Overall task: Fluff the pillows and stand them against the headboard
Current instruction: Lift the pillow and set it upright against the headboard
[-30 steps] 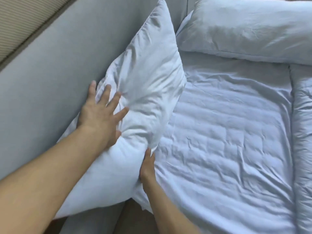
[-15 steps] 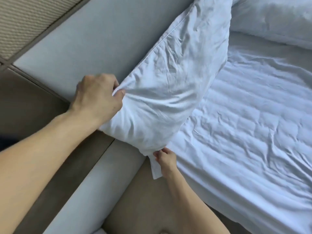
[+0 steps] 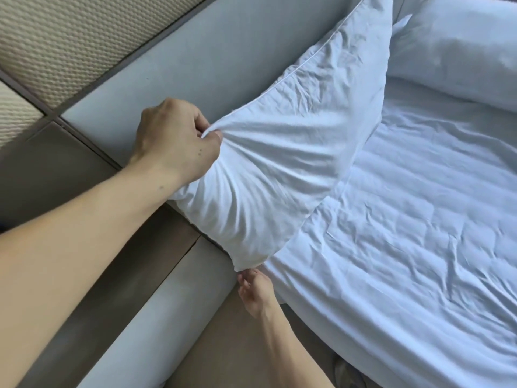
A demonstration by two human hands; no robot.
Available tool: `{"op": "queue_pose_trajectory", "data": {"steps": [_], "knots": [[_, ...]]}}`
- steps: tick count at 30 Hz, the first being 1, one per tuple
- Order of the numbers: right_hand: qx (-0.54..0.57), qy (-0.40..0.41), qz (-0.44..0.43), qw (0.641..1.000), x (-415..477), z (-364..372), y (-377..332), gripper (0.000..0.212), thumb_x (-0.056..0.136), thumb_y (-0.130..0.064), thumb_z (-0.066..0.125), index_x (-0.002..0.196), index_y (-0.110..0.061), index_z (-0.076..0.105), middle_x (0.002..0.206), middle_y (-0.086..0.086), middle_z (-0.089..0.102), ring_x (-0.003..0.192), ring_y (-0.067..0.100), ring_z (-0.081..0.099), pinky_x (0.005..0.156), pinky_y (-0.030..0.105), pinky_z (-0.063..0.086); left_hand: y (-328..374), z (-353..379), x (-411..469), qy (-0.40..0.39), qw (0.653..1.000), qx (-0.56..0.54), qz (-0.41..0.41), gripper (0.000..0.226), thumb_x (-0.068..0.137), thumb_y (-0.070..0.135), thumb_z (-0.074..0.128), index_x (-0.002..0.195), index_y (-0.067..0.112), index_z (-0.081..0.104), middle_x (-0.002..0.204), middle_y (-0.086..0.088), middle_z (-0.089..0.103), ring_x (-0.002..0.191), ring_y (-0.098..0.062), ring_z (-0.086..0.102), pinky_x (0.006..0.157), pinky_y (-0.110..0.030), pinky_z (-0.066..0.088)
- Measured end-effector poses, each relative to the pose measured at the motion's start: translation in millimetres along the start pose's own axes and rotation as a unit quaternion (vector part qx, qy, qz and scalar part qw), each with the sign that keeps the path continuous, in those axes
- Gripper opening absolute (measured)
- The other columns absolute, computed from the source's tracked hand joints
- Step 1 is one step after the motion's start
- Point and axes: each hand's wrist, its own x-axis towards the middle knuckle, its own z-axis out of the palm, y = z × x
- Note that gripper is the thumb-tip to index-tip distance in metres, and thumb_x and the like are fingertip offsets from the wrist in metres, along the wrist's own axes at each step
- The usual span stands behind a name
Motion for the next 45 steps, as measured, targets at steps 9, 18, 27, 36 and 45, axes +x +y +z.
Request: {"op": "queue_pose_trajectory", "data": {"steps": [9, 18, 27, 36, 45], "knots": [[-0.245, 0.224, 0.006, 0.943, -7, -50, 14, 0.015, 0.090, -0.009, 0.050, 0.075, -0.008, 0.055, 0.067, 0.008, 0.049, 0.054, 0.018, 0.039, 0.047, 0.026, 0.032, -15, 4, 6, 0.030, 0.999, 0.010, 0.026, 0.019, 0.085, 0.028, 0.068, 0.087, 0.009, 0.069, 0.085, -0.010, 0.070, 0.089, -0.035, 0.063, 0.080, -0.040, 0.051], [-0.491, 0.071, -0.147, 0.855, -67, -36, -72, 0.024, 0.090, -0.026, 0.054, 0.076, -0.014, 0.069, 0.070, 0.001, 0.072, 0.062, 0.012, 0.066, 0.066, 0.035, 0.056, -45, 9, -34, -0.093, 0.995, 0.020, -0.001, 0.033, 0.083, 0.052, 0.067, 0.096, 0.021, 0.067, 0.089, 0.001, 0.069, 0.087, -0.026, 0.062, 0.076, -0.039, 0.053], [-0.617, -0.017, -0.659, 0.430, -132, 87, -290, 0.042, 0.099, -0.026, 0.055, 0.141, -0.024, 0.050, 0.139, -0.001, 0.053, 0.128, 0.020, 0.047, 0.101, 0.034, 0.036, -48, -14, -70, -0.006, 0.999, 0.017, -0.050, 0.014, 0.085, 0.028, 0.070, 0.074, 0.021, 0.066, 0.059, 0.005, 0.056, 0.064, -0.027, 0.056, 0.056, -0.032, 0.042], [-0.790, -0.295, -0.526, 0.113, -121, 175, -358, 0.023, 0.084, -0.018, 0.075, 0.107, -0.015, 0.073, 0.111, 0.005, 0.071, 0.105, 0.033, 0.066, 0.091, 0.041, 0.048, -31, -16, -76, 0.016, 0.994, 0.040, -0.105, 0.023, 0.079, 0.018, 0.075, 0.061, 0.024, 0.062, 0.053, 0.010, 0.051, 0.057, -0.016, 0.050, 0.049, -0.024, 0.033], [-0.829, -0.225, -0.507, 0.070, -118, 199, -453, 0.016, 0.096, -0.020, 0.056, 0.108, -0.013, 0.065, 0.103, 0.006, 0.066, 0.100, 0.031, 0.062, 0.080, 0.041, 0.051, 47, 4, -13, -0.067, 0.959, 0.243, -0.130, 0.034, 0.075, 0.022, 0.072, 0.075, 0.021, 0.038, 0.084, -0.003, 0.062, 0.082, -0.030, 0.066, 0.064, -0.034, 0.046]]}}
